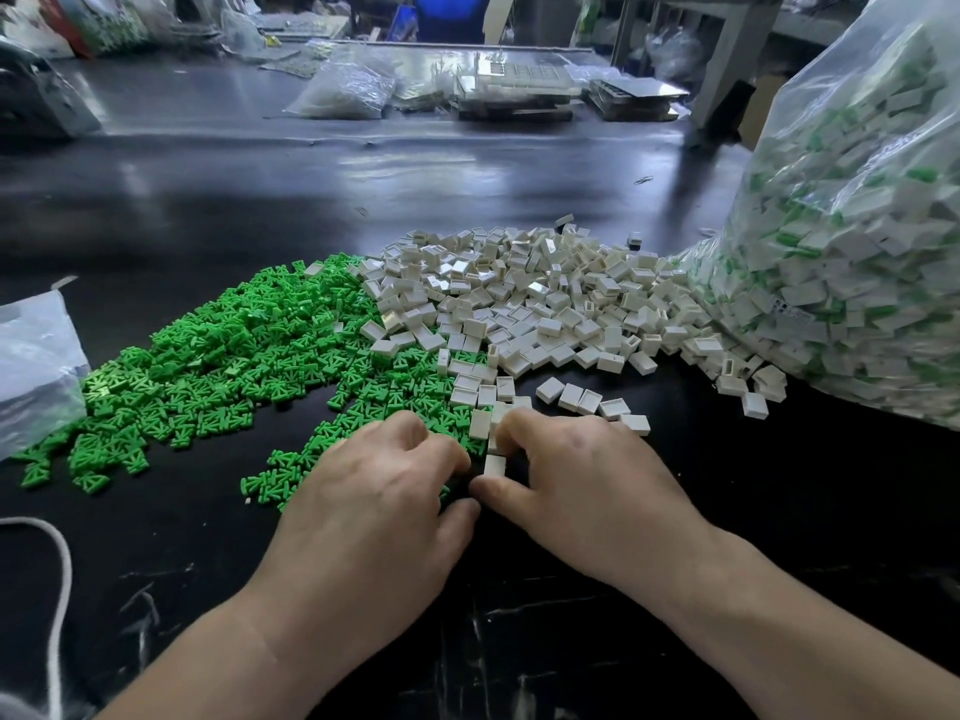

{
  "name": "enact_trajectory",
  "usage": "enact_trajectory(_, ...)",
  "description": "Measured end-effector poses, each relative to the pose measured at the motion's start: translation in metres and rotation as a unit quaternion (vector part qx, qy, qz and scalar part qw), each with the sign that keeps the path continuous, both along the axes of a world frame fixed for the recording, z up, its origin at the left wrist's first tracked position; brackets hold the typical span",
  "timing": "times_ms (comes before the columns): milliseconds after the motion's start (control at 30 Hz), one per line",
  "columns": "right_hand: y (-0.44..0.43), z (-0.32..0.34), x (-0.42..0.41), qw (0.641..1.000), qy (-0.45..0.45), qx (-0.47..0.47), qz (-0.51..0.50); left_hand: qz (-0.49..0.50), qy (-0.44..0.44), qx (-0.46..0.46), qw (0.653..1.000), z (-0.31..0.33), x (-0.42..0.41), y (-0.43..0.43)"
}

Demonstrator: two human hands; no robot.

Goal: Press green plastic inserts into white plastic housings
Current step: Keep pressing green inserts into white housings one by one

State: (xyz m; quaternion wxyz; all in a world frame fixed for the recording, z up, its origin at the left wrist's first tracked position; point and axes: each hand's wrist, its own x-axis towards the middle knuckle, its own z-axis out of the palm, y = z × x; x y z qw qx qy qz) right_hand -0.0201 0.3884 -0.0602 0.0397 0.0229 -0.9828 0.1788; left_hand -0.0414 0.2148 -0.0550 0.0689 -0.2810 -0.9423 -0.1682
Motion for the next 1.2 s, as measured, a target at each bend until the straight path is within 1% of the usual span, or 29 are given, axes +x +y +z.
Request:
enact_trajectory(167,-0.003,-0.002,-0.002,0.999,0.03,0.014,0.015,-0.008,0.008,-0.011,1.0,-0.001,0.001,0.004)
enact_trajectory(400,0.011,0.004,-0.004,0.998,0.0,-0.053,-0.027,-0.007,0.03,-0.013,0.999,-0.004,0.0,0.007)
enact_trajectory(467,0.016,0.008,-0.004,0.994,-0.008,-0.107,-0.038,-0.004,0.022,0.009,1.0,-0.003,0.0,0.006)
enact_trajectory(500,0.018,0.011,-0.004,0.985,-0.021,-0.166,-0.043,-0.005,0.012,0.03,0.999,-0.002,0.0,0.006)
enact_trajectory(533,0.019,0.013,-0.003,0.965,-0.044,-0.254,-0.044,-0.007,-0.001,0.062,0.998,-0.001,0.0,0.007)
enact_trajectory(567,0.019,0.017,-0.001,0.932,-0.078,-0.353,-0.039,-0.008,-0.017,0.101,0.995,0.001,0.001,0.008)
enact_trajectory(600,0.018,0.019,0.001,0.89,-0.114,-0.44,-0.032,-0.008,-0.036,0.141,0.989,0.002,0.001,0.008)
enact_trajectory(633,0.016,0.02,0.002,0.853,-0.145,-0.501,-0.022,-0.008,-0.046,0.172,0.984,0.003,0.002,0.009)
enact_trajectory(667,0.014,0.021,0.004,0.831,-0.166,-0.531,-0.011,-0.009,-0.046,0.191,0.981,0.004,0.002,0.009)
enact_trajectory(733,0.011,0.02,0.004,0.816,-0.192,-0.545,0.002,-0.009,-0.041,0.197,0.979,0.005,0.003,0.008)
enact_trajectory(800,0.012,0.02,0.004,0.807,-0.208,-0.553,0.011,-0.017,-0.029,0.182,0.983,0.007,0.004,0.007)
enact_trajectory(900,0.013,0.019,0.004,0.795,-0.216,-0.566,0.028,-0.037,-0.009,0.175,0.984,0.006,0.005,0.009)
enact_trajectory(1000,0.02,0.019,0.0,0.779,-0.204,-0.593,-0.015,-0.029,-0.006,0.183,0.983,0.003,0.005,0.01)
enact_trajectory(1033,0.024,0.02,-0.002,0.769,-0.192,-0.608,-0.035,-0.032,-0.002,0.167,0.985,0.003,0.005,0.011)
enact_trajectory(1100,0.033,0.022,-0.006,0.739,-0.169,-0.649,-0.065,-0.062,0.018,0.096,0.993,0.001,0.004,0.012)
enact_trajectory(1167,0.037,0.023,-0.007,0.699,-0.162,-0.693,-0.069,-0.109,0.037,0.018,0.993,-0.002,0.003,0.013)
enact_trajectory(1200,0.038,0.023,-0.007,0.682,-0.165,-0.71,-0.062,-0.128,0.043,-0.005,0.991,-0.003,0.002,0.013)
